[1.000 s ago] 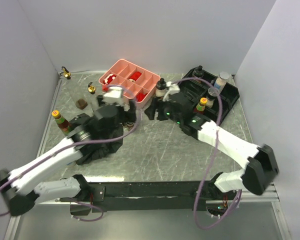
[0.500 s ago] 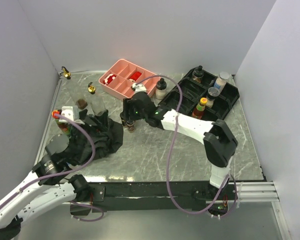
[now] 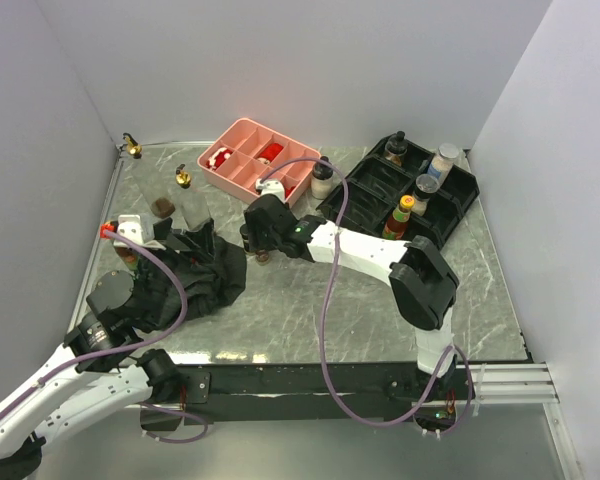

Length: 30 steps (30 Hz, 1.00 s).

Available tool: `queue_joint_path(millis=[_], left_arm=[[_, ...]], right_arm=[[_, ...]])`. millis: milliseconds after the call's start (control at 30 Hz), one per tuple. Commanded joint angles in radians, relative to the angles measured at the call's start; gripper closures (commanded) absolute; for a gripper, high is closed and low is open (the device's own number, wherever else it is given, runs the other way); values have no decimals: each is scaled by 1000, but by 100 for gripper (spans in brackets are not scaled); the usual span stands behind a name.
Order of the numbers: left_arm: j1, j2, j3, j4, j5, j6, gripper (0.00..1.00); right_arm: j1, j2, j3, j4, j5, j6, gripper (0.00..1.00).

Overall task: Organize the condiment bottles
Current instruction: Pick up the bottle from the center of the board.

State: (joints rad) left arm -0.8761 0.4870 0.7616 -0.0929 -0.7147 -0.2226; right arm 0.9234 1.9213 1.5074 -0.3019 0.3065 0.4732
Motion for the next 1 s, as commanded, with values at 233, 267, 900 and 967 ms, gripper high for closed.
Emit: queue_joint_path(millis=[233, 267, 900, 967], left_arm=[[-3, -25, 19, 33, -35, 26, 4], [-3, -24, 19, 35, -37, 26, 4], [-3, -22, 18, 35, -49, 37, 4], [-4, -22, 18, 33, -49, 37, 3]], right_arm=[[6, 34, 50, 23, 0, -44, 36], [6, 38, 51, 24, 0, -45, 36], [11, -62, -21, -9, 58, -88, 68], [11, -100, -44, -34, 85, -93, 70]])
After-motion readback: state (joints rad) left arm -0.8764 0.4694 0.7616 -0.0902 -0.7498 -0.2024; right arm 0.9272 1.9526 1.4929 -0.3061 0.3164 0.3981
